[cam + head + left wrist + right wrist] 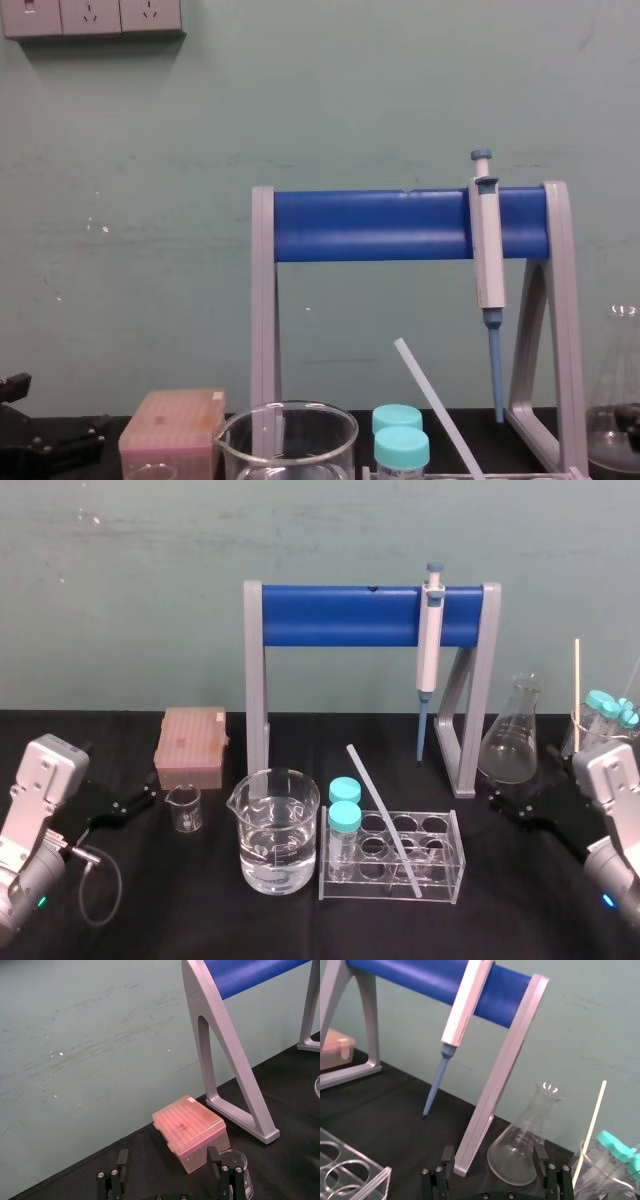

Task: Pick up the stirring rod with one hand, then place it down.

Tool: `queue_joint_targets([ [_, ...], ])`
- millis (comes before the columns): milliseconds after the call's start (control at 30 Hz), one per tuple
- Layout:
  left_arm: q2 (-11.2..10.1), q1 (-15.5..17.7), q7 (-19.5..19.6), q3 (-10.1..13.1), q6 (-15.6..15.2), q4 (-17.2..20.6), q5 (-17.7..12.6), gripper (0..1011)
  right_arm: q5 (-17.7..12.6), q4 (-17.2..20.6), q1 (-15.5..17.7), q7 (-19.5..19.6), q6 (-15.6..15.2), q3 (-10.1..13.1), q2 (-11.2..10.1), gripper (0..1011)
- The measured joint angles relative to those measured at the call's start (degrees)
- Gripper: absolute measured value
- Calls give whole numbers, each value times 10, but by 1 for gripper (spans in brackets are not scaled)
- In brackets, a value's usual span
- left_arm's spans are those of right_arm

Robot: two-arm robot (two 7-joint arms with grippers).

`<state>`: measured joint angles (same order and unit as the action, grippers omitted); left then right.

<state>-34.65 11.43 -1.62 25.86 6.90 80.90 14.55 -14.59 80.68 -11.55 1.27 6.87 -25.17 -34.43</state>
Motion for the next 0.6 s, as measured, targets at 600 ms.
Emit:
queue_joint_targets([
  [600,0,0,0,0,0,0,0,1000,-205,19,-69,-235,-62,54,39,1000],
])
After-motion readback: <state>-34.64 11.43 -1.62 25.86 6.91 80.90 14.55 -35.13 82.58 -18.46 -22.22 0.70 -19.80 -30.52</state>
